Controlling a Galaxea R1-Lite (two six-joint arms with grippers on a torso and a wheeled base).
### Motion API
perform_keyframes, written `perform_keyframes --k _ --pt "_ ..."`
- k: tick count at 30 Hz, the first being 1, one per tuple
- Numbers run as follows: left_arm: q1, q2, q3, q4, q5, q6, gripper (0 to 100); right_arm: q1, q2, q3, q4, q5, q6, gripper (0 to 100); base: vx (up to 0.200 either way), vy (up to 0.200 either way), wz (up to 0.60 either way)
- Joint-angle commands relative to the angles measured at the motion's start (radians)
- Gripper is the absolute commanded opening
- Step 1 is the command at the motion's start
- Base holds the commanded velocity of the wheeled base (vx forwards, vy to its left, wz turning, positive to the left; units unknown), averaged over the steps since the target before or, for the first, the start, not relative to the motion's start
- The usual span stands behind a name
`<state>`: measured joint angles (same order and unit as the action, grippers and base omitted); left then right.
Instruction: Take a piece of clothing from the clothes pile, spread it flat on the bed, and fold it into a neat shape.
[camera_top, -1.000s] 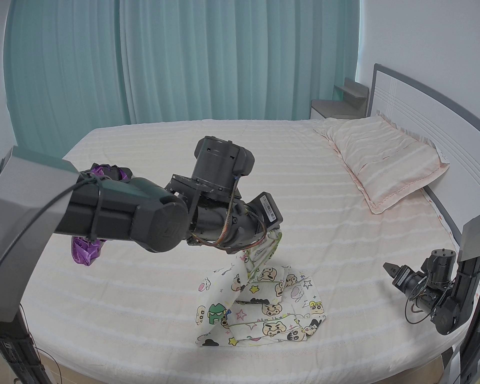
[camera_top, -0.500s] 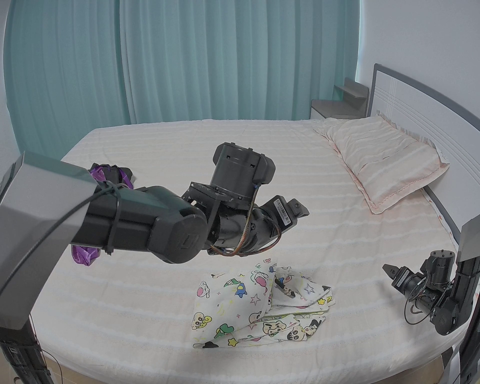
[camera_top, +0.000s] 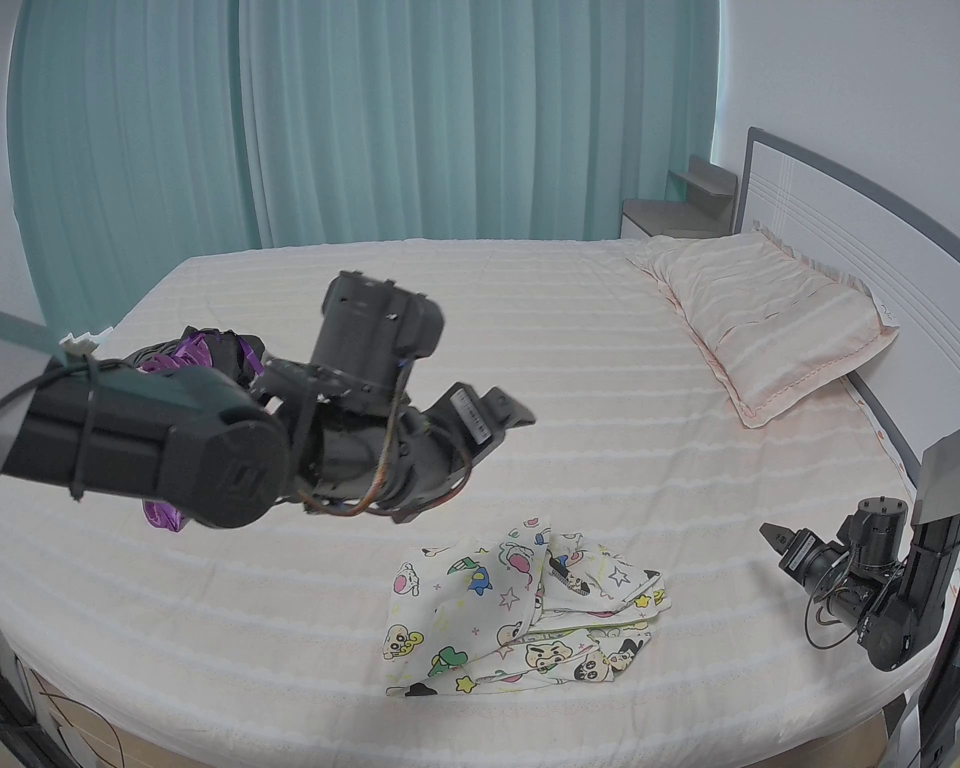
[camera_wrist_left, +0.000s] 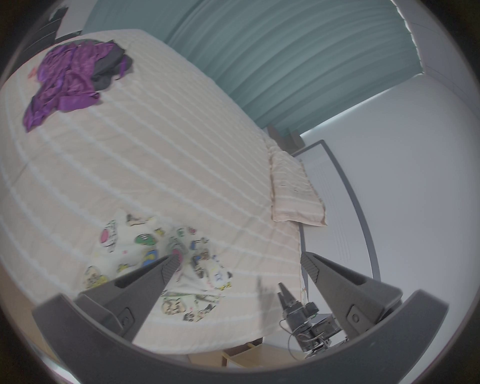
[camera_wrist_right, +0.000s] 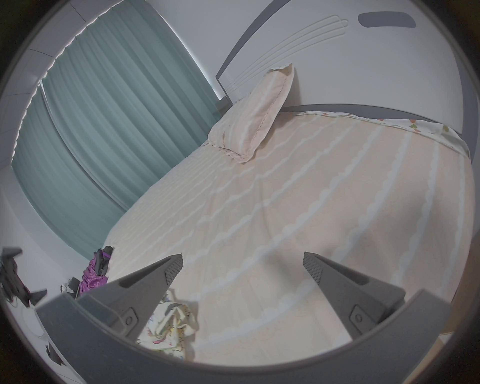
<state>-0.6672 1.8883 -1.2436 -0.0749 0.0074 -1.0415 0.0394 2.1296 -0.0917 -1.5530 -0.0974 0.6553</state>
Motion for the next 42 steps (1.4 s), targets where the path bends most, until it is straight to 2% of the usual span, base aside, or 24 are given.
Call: perform_keyframes --k 1,3,4,6,8,9,14,20,26,32,42 --pt "0.109 -0.210 0.266 -0.023 -0.012 -0.055 100 0.154 -0.065 -0.066 0.005 -0.036 0.023 100 0.000 0.000 0.00" --pt "0.152 -0.259 0.346 -0.049 -0.029 -0.074 100 0.220 -0.080 -0.135 0.053 -0.061 0.020 100 0.000 0.000 0.00" --pt "0.156 -0.264 0.357 -0.052 -0.032 -0.075 100 0.226 -0.083 -0.148 0.065 -0.061 0.020 100 0.000 0.000 0.00" --pt "0.189 -0.313 0.434 -0.094 -0.076 -0.088 100 0.263 -0.122 -0.270 0.211 -0.051 0.020 100 0.000 0.000 0.00" --pt "0.199 -0.331 0.470 -0.115 -0.083 -0.097 100 0.297 -0.131 -0.355 0.332 -0.044 0.032 100 0.000 0.000 0.00" --pt "0.199 -0.347 0.503 -0.135 -0.076 -0.115 100 0.347 -0.123 -0.450 0.432 -0.036 0.044 100 0.000 0.000 0.00" --pt "0.225 -0.377 0.570 -0.204 -0.090 -0.153 100 0.433 -0.048 -0.640 0.574 -0.007 0.064 100 0.000 0.000 0.00" --pt "0.242 -0.368 0.593 -0.244 -0.093 -0.153 100 0.455 0.089 -0.796 0.633 0.090 0.061 100 0.000 0.000 0.00" --pt "0.242 -0.354 0.593 -0.247 -0.092 -0.158 100 0.514 0.185 -0.889 0.676 0.101 0.030 100 0.000 0.000 0.00" --pt "0.241 -0.342 0.595 -0.247 -0.098 -0.158 100 0.542 0.263 -0.962 0.714 0.105 -0.014 100 0.000 0.000 0.00" --pt "0.238 -0.330 0.595 -0.249 -0.098 -0.158 100 0.554 0.286 -0.991 0.715 0.104 -0.051 100 0.000 0.000 0.00"
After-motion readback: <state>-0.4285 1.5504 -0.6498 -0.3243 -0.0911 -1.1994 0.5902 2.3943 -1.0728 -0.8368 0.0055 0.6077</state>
